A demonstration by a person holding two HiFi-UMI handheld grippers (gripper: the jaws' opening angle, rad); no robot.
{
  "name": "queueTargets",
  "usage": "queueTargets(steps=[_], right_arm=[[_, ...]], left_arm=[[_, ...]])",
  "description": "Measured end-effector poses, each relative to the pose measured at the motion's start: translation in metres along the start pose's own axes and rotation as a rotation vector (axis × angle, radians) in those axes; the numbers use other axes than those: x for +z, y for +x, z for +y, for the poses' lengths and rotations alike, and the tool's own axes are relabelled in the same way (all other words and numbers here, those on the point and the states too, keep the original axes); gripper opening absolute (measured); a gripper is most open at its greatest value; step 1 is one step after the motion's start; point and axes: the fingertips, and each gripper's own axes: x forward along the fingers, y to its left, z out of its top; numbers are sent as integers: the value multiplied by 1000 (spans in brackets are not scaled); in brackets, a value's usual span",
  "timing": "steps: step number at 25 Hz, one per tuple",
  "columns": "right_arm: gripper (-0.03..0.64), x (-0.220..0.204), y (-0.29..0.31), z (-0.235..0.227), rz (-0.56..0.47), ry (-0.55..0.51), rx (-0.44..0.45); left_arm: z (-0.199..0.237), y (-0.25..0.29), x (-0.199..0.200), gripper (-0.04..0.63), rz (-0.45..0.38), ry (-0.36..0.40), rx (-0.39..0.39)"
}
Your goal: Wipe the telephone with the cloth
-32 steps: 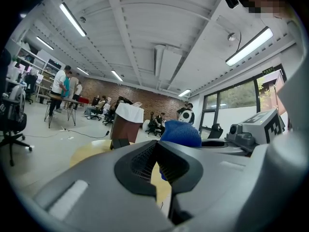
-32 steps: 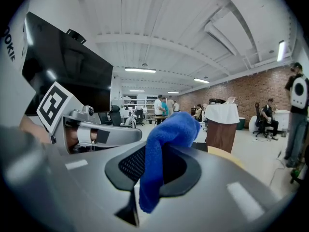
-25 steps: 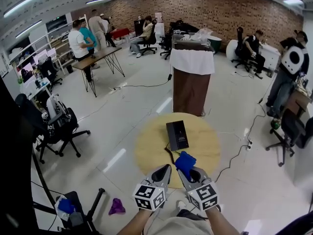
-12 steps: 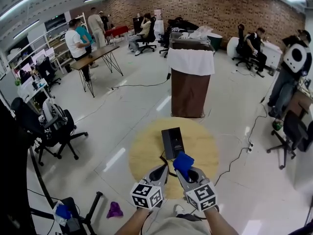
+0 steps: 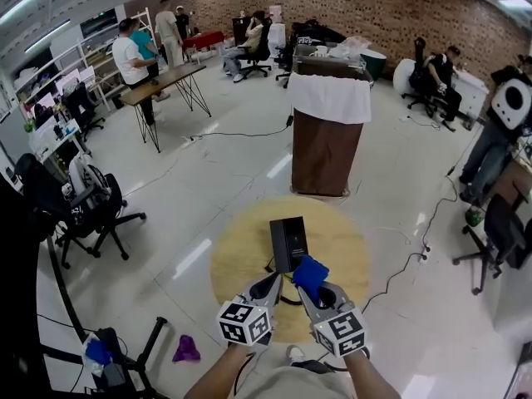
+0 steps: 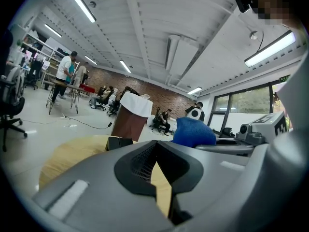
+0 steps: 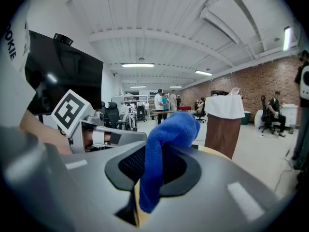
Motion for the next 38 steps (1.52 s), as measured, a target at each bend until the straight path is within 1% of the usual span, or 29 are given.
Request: queueTargets(steps=[5,9,10,11,12,16,18,20,23,25,29,33,35,38], right_arm=[[61,-8,3,-15,17,4,5],[61,-13,11,-27,45,13,20],[61,-16,13,-29,55,14,26],[61,-17,15,-30,64,14,31],[61,-18,17,-32,69,13,36],[61,-25,25,-39,91,19,57],[61,-29,29,-46,103,24,64],[61,-33,35,-53,114,26,71],[61,-42,41,-60,143,33,80],[61,-46,46,-64,157,35,85],[61,-50,56,-65,186,34,110],[61,-59,62,-67,209,27,126],[61,-63,62,-68,219,29,127],[61,-68,60,-73,233,31,118]], left_arm=[[20,18,-7,5,12,-40,7],[36,36,-19,5,48,-79,11],[40,40,-23,11,60,-93,9],[43,44,-26,49,71,-106,4],[47,49,-30,61,82,-117,0],[70,68,-44,66,126,-156,2],[82,78,-50,91,144,-184,-7],[97,89,-55,95,159,-211,-18],[118,100,-68,100,183,-276,-30],[132,105,-76,127,202,-319,-37],[151,115,-91,127,236,-360,-44],[158,127,-105,129,284,-389,-85],[159,131,-113,129,316,-432,-122],[161,135,-115,127,321,-495,-181]])
